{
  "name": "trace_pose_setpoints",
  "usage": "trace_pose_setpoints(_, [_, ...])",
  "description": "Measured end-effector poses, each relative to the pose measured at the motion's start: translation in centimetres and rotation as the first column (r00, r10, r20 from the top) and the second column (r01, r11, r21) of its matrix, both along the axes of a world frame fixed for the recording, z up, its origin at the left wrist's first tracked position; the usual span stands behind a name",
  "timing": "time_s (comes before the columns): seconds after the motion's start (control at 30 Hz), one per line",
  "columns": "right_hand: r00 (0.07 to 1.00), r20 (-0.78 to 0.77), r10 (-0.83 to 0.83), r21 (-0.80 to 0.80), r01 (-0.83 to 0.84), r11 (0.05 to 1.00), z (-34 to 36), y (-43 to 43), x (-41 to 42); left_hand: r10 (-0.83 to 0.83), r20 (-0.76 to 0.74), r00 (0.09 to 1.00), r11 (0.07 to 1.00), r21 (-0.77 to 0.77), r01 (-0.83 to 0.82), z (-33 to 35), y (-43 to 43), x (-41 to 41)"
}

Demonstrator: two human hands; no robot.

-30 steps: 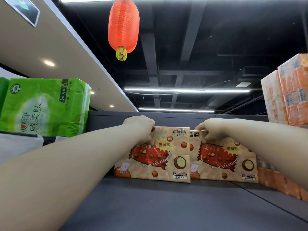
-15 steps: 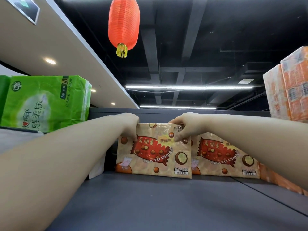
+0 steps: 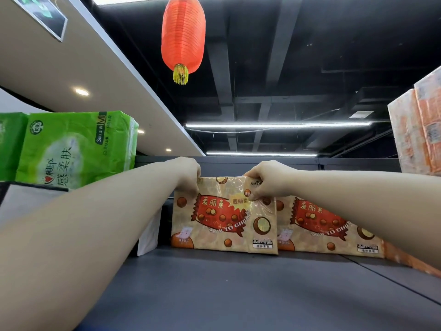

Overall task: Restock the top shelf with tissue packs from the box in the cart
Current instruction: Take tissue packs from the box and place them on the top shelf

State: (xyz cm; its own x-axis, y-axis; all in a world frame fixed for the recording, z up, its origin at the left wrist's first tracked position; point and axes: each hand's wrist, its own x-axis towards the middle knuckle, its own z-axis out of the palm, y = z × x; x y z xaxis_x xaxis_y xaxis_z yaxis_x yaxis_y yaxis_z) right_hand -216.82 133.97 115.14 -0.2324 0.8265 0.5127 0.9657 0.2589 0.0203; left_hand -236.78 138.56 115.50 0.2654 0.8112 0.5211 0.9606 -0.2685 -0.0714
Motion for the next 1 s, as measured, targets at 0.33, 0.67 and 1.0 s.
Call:
trace_pose_setpoints(0.33, [0.999, -0.04, 0.027, 0.006, -0.027, 1.0, -0.4, 1.1, -0.8, 0.038, 0.01, 0.999, 0.999, -0.012, -0.038, 0.1, 0.2, 0.8])
trace_pose_setpoints(0.67, [0.968, 0.17, -0.183, 0.053, 0.177, 0.983, -0.3, 1.7, -0.1, -0.046, -0.053, 0.998, 0.997, -0.066, 0.043, -0.5, -0.3, 1.1])
trace_pose_setpoints(1.0, [0.949, 0.195, -0.249, 0.031, 0.248, 0.968, -0.7, 1.5, 0.1, -0.047, -0.087, 0.995, 0.985, -0.167, 0.032, -1.0, -0.6, 1.1])
